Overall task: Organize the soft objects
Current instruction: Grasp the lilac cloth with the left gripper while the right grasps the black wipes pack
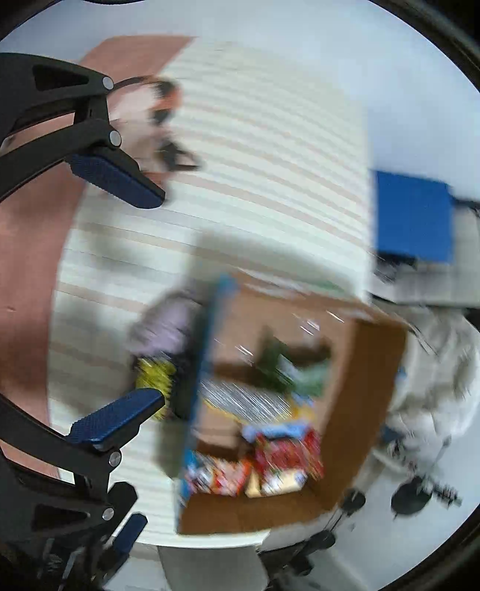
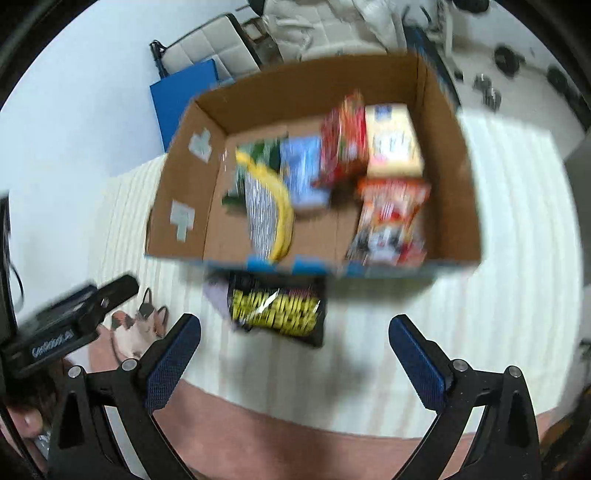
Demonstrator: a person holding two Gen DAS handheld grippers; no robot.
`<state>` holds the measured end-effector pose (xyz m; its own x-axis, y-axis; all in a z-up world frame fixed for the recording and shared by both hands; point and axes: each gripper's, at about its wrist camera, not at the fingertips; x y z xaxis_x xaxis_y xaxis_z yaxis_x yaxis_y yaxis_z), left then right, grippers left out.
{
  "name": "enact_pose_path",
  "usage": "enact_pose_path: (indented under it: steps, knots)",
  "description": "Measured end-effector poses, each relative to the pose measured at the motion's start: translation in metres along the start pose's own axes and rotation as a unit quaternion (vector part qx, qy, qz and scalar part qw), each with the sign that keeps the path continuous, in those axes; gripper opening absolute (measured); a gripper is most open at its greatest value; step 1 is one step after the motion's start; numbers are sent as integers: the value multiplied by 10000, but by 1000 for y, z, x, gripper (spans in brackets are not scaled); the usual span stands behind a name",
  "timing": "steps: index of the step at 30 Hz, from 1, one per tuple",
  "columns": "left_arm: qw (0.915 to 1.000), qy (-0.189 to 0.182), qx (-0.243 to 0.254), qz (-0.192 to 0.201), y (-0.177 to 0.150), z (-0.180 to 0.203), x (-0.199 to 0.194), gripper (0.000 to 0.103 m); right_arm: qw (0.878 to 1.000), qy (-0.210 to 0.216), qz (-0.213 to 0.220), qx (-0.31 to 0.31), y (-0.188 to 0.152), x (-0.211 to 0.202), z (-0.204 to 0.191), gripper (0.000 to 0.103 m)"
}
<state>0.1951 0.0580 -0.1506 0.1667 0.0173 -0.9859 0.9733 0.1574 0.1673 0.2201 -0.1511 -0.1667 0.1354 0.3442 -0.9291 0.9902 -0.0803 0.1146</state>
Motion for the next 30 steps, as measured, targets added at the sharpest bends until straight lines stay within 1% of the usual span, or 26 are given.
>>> enact_pose_path:
  steps: [1, 2, 3, 4, 6, 7, 8, 9, 10, 11, 13, 14, 15, 17, 18, 19, 20, 21, 22, 24, 25, 26, 27, 28, 29, 30]
  knots:
    - [9998, -2, -80, -200, -8, -8, 12, 97, 9999, -2, -134, 73, -4, 15, 3, 103]
    - [9993, 40, -82, -357, -16, -14, 22, 87, 9996, -2, -242, 112, -8, 29, 5, 101]
    - [9989, 117, -44, -450, -22, -15, 31, 82, 9995, 29, -296, 78, -10, 42, 3, 95]
    - [9983, 199, -3, -553, -27, -19, 40, 76, 9995, 15, -309, 2, -10, 50, 0, 93]
    - [9973, 277, 4, -684, -36, -27, 53, 73, 9982, -202, -292, -486, -12, 73, -14, 90]
    - [9969, 322, -6, -714, -39, -30, 57, 73, 9941, -369, -240, -987, -15, 84, -29, 88]
    - [9966, 361, -9, -739, -41, -35, 60, 73, 9901, -532, -197, -1286, -17, 90, -38, 84]
    - [9963, 402, -19, -756, -44, -39, 62, 73, 9821, -766, -145, -1714, -20, 98, -50, 84]
    - [9962, 439, -34, -756, -46, -43, 63, 73, 9683, -1135, -82, -2222, -24, 109, -64, 84]
    - [9960, 462, -41, -758, -47, -45, 64, 73, 9572, -1384, -61, -2541, -28, 117, -73, 84]
    - [9959, 507, -17, -749, -49, -46, 65, 73, 9422, -1607, -190, -2934, -33, 132, -84, 82]
    - [9959, 520, 3, -742, -49, -46, 65, 73, 9380, -1684, -275, -3017, -34, 138, -86, 74]
    - [9960, 526, 24, -723, -50, -47, 66, 73, 9349, -1764, -383, -3057, -37, 143, -87, 58]
    - [9962, 527, 63, -688, -51, -46, 65, 73, 9241, -2150, -429, -3130, -43, 149, -88, 48]
    - [9965, 492, 82, -668, -51, -45, 64, 73, 9250, -2202, -514, -3055, -45, 149, -87, 42]
    - [9966, 475, 87, -661, -50, -44, 63, 73, 9289, -2188, -596, -2929, -46, 148, -85, 38]
    - [9967, 461, 91, -661, -50, -43, 63, 73, 9369, -2123, -748, -2674, -47, 146, -80, 30]
    - [9968, 430, 100, -661, -50, -41, 63, 73, 9424, -2044, -868, -2499, -48, 145, -77, 23]
    - [9969, 407, 104, -661, -50, -40, 63, 73, 9546, -1747, -1107, -2144, -49, 142, -70, 22]
    - [9971, 373, 104, -648, -50, -39, 63, 73, 9696, -1064, -1379, -1718, -52, 135, -63, 22]
    - [9972, 372, 96, -647, -50, -39, 63, 73, 9755, -695, -1441, -1507, -53, 127, -60, 22]
    - [9972, 369, 83, -646, -50, -40, 62, 73, 9777, -548, -1414, -1453, -51, 121, -59, 26]
    - [9972, 354, 56, -651, -50, -41, 62, 73, 9791, -476, -1354, -1438, -49, 116, -58, 42]
    - [9972, 343, 26, -669, -51, -43, 64, 73, 9810, -409, -1164, -1497, -45, 107, -58, 54]
    - [9970, 333, -15, -704, -51, -45, 65, 73, 9810, -445, -972, -1619, -42, 102, -58, 77]
    - [9967, 317, -48, -741, -51, -47, 67, 73, 9786, -588, -766, -1819, -38, 99, -58, 87]
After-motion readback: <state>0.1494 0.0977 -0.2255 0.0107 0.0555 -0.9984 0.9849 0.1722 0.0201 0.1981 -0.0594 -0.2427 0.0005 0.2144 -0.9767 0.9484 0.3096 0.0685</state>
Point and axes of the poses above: each gripper's, at about its wrist camera, not at the fingertips, and x roughly the way its jaws point, z to its right, y to its top, and after that the axes turned 4 degrees about x, right-handed
